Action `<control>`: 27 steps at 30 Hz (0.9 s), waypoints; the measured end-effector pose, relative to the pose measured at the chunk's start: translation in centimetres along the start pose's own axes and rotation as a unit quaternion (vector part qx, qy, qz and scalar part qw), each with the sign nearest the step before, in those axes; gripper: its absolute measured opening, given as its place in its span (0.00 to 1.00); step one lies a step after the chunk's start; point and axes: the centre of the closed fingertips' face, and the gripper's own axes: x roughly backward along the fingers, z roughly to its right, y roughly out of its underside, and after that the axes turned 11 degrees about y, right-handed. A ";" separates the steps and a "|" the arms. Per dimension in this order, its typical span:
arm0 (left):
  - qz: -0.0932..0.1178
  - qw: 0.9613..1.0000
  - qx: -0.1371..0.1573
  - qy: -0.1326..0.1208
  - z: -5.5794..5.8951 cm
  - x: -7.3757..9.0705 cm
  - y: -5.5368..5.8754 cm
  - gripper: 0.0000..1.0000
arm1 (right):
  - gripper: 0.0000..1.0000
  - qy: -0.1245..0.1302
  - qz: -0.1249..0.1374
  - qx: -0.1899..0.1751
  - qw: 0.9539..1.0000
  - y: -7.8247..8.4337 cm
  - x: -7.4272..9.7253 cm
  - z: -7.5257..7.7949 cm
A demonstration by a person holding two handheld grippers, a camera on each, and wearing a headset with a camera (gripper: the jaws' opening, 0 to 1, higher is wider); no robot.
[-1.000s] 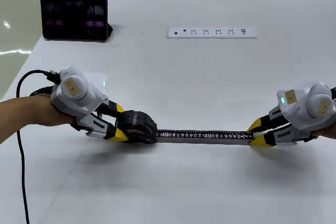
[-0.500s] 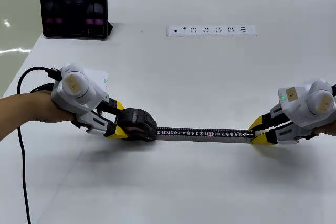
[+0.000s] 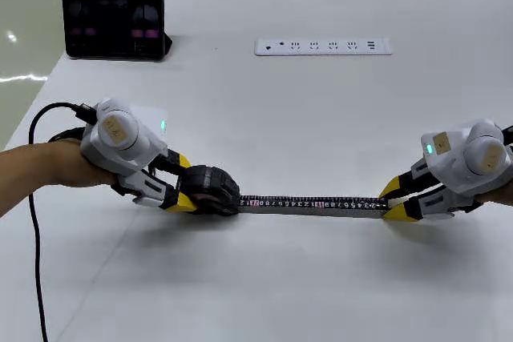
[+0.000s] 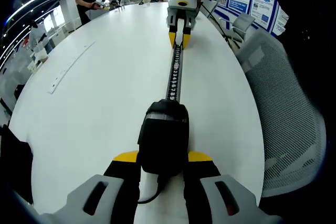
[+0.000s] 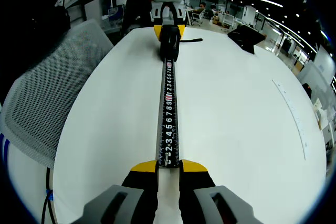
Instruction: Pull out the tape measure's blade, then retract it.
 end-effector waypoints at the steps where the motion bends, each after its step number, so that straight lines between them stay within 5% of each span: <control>1: 0.000 1.000 0.000 0.000 0.0 0.0 0.0 0.26 | 0.11 0.000 -0.001 0.000 1.000 0.0 0.0 0.0; 27: -0.023 1.000 0.006 -0.015 -0.3 0.4 0.9 0.30 | 0.14 0.008 -0.016 -0.004 1.000 0.2 0.2 0.1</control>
